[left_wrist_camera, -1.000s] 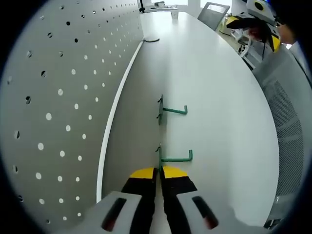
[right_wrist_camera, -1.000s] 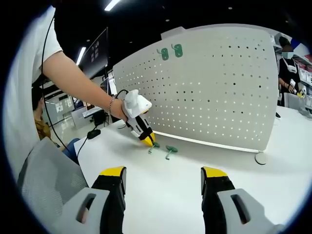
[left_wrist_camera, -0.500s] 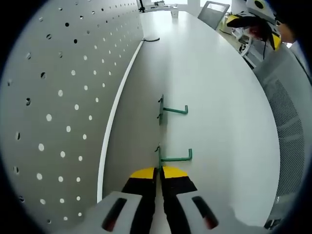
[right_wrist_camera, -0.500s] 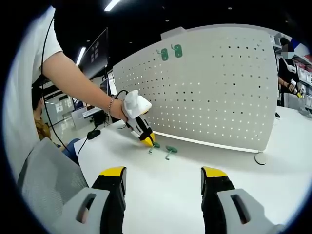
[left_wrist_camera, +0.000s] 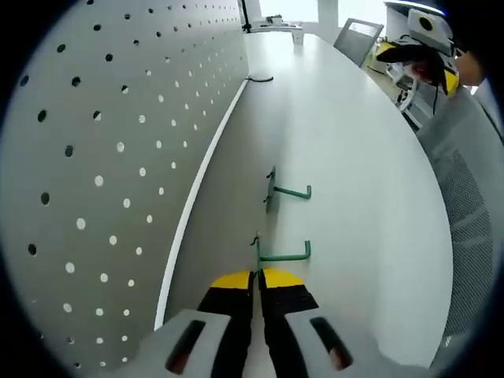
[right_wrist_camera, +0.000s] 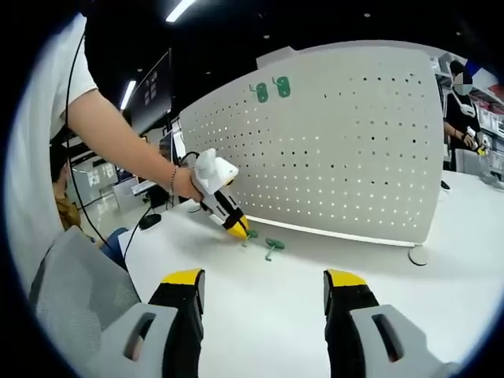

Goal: Insert the hook assembly into the mounting plate slot until the hook locks in place.

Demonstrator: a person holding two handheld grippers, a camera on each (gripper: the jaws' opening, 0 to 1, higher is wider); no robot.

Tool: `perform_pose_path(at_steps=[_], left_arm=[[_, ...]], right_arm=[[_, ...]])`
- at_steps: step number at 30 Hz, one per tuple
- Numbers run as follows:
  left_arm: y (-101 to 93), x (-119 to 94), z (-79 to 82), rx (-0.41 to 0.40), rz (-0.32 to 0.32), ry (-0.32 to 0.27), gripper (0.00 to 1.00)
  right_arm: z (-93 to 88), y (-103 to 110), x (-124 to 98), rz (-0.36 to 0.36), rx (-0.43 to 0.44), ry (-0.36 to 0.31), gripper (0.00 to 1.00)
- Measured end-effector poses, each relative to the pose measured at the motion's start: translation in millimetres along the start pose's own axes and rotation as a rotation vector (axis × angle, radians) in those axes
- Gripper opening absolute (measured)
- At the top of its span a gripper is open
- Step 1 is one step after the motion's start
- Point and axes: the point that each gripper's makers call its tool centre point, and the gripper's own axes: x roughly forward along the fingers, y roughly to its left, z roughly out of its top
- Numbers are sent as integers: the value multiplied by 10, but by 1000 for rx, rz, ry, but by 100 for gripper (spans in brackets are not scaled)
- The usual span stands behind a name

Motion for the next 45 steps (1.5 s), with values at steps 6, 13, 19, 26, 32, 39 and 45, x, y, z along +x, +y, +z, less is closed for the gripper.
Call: perform_pose_path(at_steps=[6,13,19,26,32,39,45], left_arm=[[22,-67,34,-50,2,-32,3],[43,-154,65,-59,24,-56,3],[86,-211,92,-73,62,-81,3],[107,-304,205,-58,112,-121,3],[130,-408,305,-96,149,-170,3],[151,-518,354,-137,191,-208,3],[117,-642,412,-155,225,-247,3]], right_arm=[[16,12,8,1,7,-8,59],[52,14,6,0,3,-15,59],[55,21,8,6,1,-17,59],[98,34,8,15,-3,-29,59],[151,40,9,26,-11,-45,59],[191,52,21,32,-13,-62,60],[233,86,27,47,-5,-82,60]])
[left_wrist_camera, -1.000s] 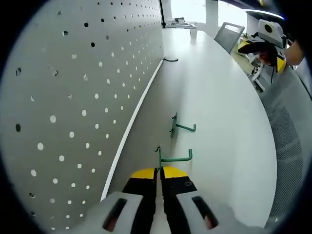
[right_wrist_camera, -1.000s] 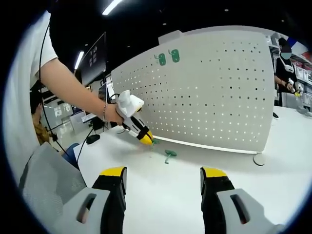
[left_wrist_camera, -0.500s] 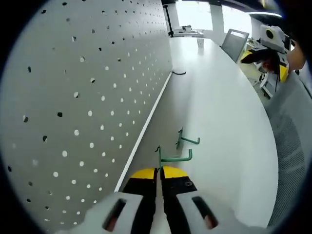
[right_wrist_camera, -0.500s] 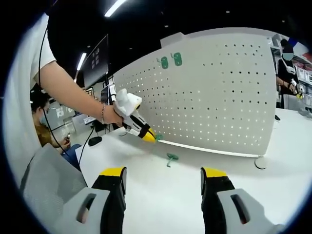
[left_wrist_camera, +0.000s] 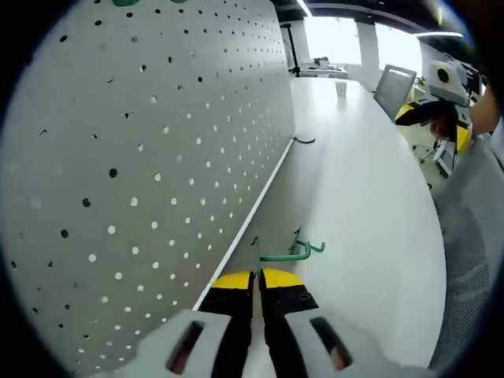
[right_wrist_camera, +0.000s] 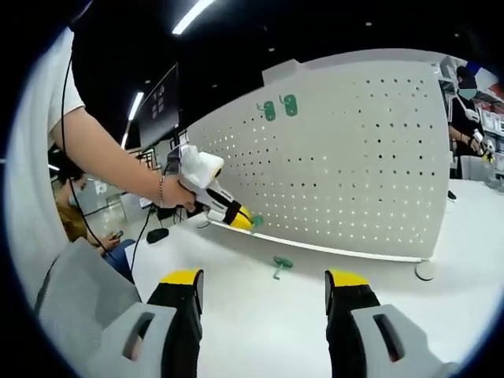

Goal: Insert the hook assembly into the mounting plate slot until the hook locks in place.

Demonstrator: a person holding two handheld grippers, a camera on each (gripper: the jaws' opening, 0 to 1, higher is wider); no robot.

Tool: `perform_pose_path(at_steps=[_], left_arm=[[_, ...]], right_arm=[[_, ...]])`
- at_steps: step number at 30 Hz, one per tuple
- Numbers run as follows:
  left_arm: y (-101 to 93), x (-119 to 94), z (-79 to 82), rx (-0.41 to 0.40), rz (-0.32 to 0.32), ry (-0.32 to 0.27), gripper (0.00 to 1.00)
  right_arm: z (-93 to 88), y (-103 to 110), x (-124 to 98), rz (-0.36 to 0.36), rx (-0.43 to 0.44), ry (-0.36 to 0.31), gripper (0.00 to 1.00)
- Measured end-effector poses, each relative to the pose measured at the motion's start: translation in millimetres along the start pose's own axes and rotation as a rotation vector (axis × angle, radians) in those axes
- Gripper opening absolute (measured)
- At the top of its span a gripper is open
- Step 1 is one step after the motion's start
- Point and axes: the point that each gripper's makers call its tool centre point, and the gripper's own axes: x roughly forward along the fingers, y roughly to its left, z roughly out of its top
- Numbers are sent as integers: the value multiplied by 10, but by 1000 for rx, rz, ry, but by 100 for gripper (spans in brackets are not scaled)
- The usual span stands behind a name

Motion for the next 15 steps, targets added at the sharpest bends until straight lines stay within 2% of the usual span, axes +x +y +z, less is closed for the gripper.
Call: perform_pose_path(at_steps=[15], left_arm=[[9,-273,247,-70,79,-141,3]], right_arm=[[110,46,28,18,-9,-19,60]])
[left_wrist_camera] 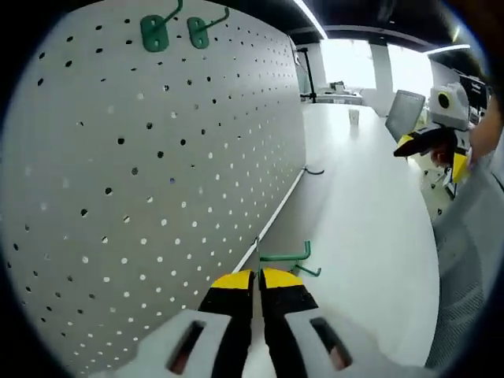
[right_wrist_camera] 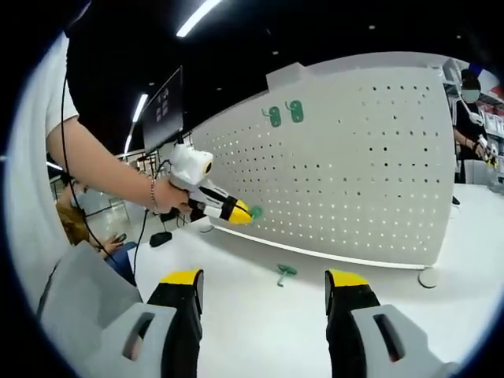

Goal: Insert the hook assembly into the mounting plate slot until the hook locks in place.

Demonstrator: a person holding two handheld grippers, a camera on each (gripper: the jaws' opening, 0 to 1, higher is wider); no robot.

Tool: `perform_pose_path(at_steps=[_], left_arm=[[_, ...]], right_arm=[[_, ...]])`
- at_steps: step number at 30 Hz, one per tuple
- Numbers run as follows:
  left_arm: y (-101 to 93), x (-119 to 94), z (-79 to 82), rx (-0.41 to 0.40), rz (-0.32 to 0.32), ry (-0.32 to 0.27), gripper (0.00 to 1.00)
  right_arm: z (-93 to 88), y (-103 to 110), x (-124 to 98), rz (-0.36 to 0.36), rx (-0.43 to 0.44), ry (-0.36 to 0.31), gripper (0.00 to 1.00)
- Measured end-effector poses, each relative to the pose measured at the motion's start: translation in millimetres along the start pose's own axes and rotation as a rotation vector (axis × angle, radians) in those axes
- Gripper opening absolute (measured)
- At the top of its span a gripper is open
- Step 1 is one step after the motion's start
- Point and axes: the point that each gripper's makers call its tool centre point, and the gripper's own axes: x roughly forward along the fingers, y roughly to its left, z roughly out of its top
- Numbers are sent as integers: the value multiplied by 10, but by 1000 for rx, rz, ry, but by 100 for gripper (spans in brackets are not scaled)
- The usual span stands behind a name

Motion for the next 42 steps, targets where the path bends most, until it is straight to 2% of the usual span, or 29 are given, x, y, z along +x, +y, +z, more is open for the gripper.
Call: perform_pose_path(at_steps=[27,42], left_arm=[[-150,-550,287,-109,113,-223,3],[-269,-828,295,-178,174,-310,3]], right_arm=[[139,117,28,26,-13,-26,60],[182,175,59,44,-18,-34,60]])
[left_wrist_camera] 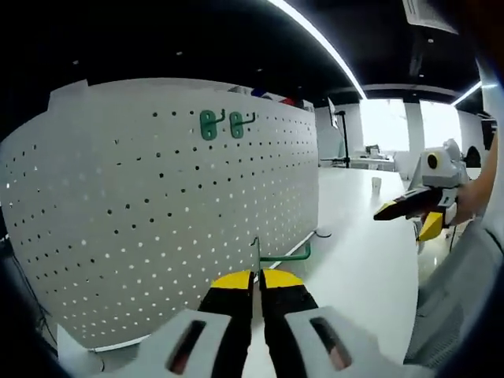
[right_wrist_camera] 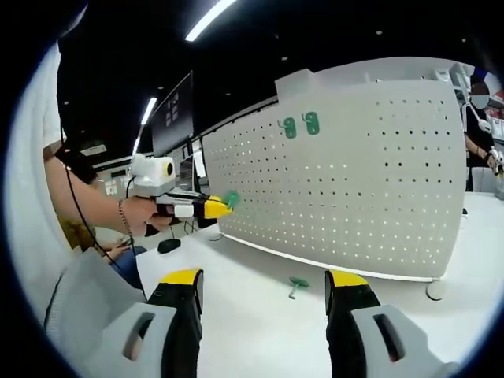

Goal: Insert the hook assembly into the mounting plate slot until the hook locks in place.

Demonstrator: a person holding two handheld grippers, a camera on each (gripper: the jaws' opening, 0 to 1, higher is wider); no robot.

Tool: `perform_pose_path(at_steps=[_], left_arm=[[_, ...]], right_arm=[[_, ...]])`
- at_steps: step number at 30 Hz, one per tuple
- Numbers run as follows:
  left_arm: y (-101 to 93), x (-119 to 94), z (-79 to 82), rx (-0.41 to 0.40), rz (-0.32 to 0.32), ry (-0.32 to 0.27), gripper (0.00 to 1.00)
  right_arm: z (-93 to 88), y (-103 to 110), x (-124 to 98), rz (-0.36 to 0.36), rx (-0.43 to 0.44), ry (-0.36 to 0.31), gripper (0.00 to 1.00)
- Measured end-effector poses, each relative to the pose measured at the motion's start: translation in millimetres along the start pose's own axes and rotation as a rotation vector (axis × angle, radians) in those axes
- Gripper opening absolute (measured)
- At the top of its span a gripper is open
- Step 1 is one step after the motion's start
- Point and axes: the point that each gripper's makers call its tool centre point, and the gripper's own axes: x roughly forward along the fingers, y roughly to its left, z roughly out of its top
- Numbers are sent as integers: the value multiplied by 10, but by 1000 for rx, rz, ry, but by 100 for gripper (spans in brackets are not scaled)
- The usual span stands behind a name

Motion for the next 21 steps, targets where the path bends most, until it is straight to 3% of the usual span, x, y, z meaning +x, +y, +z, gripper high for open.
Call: perform_pose_path(at_steps=[10,21], left_arm=[[-45,-169,142,-45,27,-90,3],[-55,-311,194,-75,54,-140,3]], right_arm=[[16,29,-1,8,1,-7,60],[19,44,13,14,10,-11,60]])
